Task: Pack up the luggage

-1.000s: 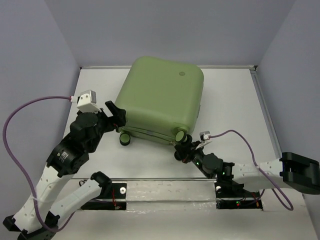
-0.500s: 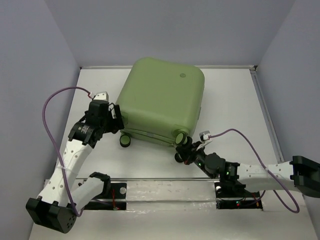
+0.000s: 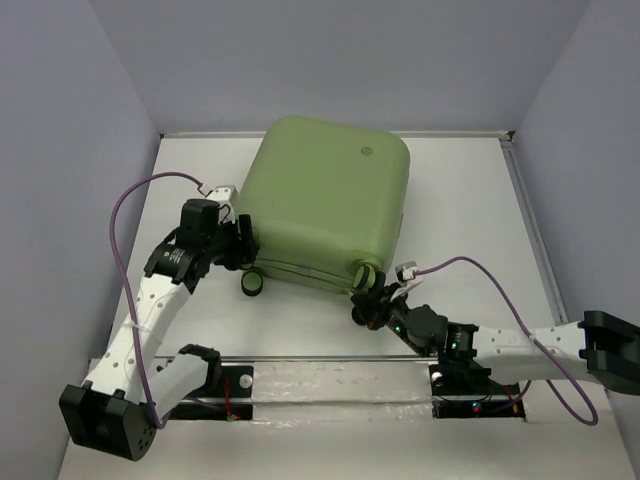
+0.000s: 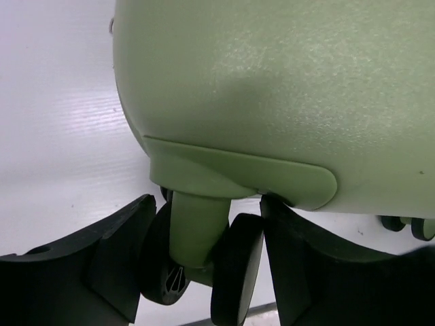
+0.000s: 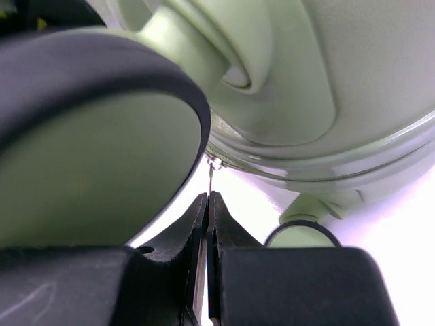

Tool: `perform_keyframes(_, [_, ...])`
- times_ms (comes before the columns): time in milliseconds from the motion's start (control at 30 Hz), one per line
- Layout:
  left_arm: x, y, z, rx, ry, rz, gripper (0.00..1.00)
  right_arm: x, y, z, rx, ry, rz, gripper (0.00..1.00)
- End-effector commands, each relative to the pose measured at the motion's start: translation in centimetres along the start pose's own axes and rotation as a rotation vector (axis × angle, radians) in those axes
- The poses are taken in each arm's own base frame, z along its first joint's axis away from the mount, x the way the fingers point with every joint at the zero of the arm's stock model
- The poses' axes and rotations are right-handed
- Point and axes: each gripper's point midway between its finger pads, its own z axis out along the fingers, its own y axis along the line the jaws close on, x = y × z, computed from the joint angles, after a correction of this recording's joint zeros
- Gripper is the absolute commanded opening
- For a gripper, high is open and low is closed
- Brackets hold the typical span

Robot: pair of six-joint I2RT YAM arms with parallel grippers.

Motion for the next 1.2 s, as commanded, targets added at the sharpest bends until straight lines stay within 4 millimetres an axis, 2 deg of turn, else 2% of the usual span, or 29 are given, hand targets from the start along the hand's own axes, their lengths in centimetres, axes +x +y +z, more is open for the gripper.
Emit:
perform_keyframes(0, [0.4,-4.1,-0.7,0.225,0.002,0.001,0.16,-0.4,2.2,0.3,-0.060,0.028,-0.002,0.07])
perform_keyframes(33, [0.1,-4.2,-0.7,0.230,-0.012,-0.003,0.06,-0.4,1.8,0.5,-0.043,0.029,-0.007,0.07])
perform_keyframes(100, [-0.4,-5.3,-1.1,0.288,-0.041,-0.013,0.06,-0.9,1.4,0.6,-0.034,0.034,-0.011,0.07])
perform_keyframes(133, [-1.3,-6.1,-1.3,0.328,-0.077,-0.033,0.06,-1.1,1.3,0.5,-0.035,0.037,-0.021,0.07])
perform_keyframes(167, [-1.0,-7.3,-1.9,0.396,-0.078,-0.039,0.06,-1.8,1.0,0.4,-0.030,0.029,-0.021,0.07])
perform_keyframes(200, [-1.8,-8.3,-2.3,0.436,-0.115,-0.040,0.06,-2.1,0.6,0.4,-0.023,0.024,-0.019,0.07])
perform_keyframes(267, [-1.9,-9.9,-2.7,0.465,-0.136,-0.068,0.06,-2.4,-0.2,0.2,-0.012,0.033,-0.028,0.07])
perform_keyframes(300, [-1.9,-10.9,-3.2,0.488,-0.149,-0.066,0.06,-3.4,-0.5,0.2,-0.005,0.008,-0.018,0.07])
perform_keyframes(333, [-2.3,-12.2,-3.7,0.524,-0.179,-0.061,0.06,-3.7,-0.4,0.2,-0.005,0.006,-0.022,0.07])
perform_keyframes(367, [-0.9,-14.1,-4.0,0.578,-0.157,-0.041,0.06,-4.0,-0.4,0.2,0.003,-0.001,-0.029,0.07])
perform_keyframes(400, [-0.7,-15.3,-4.6,0.621,-0.154,-0.076,0.06,-4.3,-0.9,0.4,0.033,-0.012,-0.039,0.07])
perform_keyframes(467, [-1.2,-17.3,-5.7,0.716,-0.193,-0.099,0.06,-4.2,-0.9,1.2,0.061,-0.004,-0.065,0.07])
perform_keyframes(500, [-0.1,-18.3,-6.0,0.764,-0.163,-0.125,0.06,-4.6,-0.2,1.7,0.036,-0.028,-0.055,0.07])
perform_keyframes(533, [-0.2,-19.0,-6.5,0.800,-0.174,-0.133,0.06,-4.4,0.1,2.2,0.023,-0.029,-0.052,0.07])
perform_keyframes(633, [-0.7,-21.6,-8.5,0.930,-0.218,-0.154,0.06,-2.2,1.1,4.3,-0.012,-0.007,-0.025,0.07])
perform_keyframes(667, [-0.5,-22.1,-8.8,0.954,-0.218,-0.155,0.06,-0.4,1.6,5.0,-0.012,0.029,-0.038,0.07])
perform_keyframes(700, [-0.1,-23.0,-9.4,0.993,-0.205,-0.155,0.06,-0.9,2.4,5.6,-0.017,-0.013,-0.025,0.07])
perform_keyframes(767, [-0.4,-24.0,-10.3,1.037,-0.227,-0.156,0.06,-0.4,4.2,6.2,-0.044,-0.047,-0.017,0.07])
perform_keyframes(867, [-0.7,-24.9,-11.5,1.077,-0.253,-0.156,0.06,-0.1,6.1,6.8,-0.069,-0.067,-0.026,0.07])
perform_keyframes(900, [-0.9,-24.9,-11.8,1.086,-0.263,-0.162,0.06,0.0,7.6,7.0,-0.085,-0.084,-0.030,0.07])
perform_keyframes(967, [-1.4,-25.0,-12.6,1.109,-0.292,-0.178,0.06,-0.3,8.6,7.4,-0.103,-0.104,-0.046,0.07])
perform_keyframes(1100, [-2.4,-25.0,-13.4,1.115,-0.338,-0.186,0.06,1.2,10.7,8.2,-0.175,-0.060,-0.054,0.07])
perform_keyframes(1167, [-2.6,-25.2,-13.9,1.131,-0.339,-0.187,0.06,3.0,11.8,8.8,-0.228,-0.005,-0.073,0.07])
